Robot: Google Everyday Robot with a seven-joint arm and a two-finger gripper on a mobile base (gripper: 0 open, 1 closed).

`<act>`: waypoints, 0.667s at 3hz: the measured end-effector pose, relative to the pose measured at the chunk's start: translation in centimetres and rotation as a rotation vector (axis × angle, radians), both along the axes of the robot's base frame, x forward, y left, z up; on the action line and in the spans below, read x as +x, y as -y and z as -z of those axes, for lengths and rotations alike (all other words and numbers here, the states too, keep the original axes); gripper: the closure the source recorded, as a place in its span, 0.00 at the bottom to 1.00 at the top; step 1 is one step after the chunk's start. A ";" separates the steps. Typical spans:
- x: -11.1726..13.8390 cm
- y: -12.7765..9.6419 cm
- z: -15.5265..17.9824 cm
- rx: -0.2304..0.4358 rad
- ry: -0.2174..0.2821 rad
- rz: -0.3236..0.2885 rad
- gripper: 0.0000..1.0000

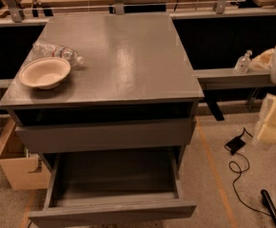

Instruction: Close middle drawer

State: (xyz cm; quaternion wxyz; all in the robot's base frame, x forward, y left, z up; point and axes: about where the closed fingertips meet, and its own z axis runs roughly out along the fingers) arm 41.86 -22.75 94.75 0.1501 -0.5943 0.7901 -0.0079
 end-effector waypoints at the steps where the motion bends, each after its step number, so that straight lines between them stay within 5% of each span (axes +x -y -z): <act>1: -3.1 1.4 7.1 0.063 -0.123 0.038 0.00; 2: -5.2 1.5 13.9 0.074 -0.209 0.131 0.00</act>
Offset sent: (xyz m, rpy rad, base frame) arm -0.0794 -0.0134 -0.2357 0.1007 0.3423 -0.3324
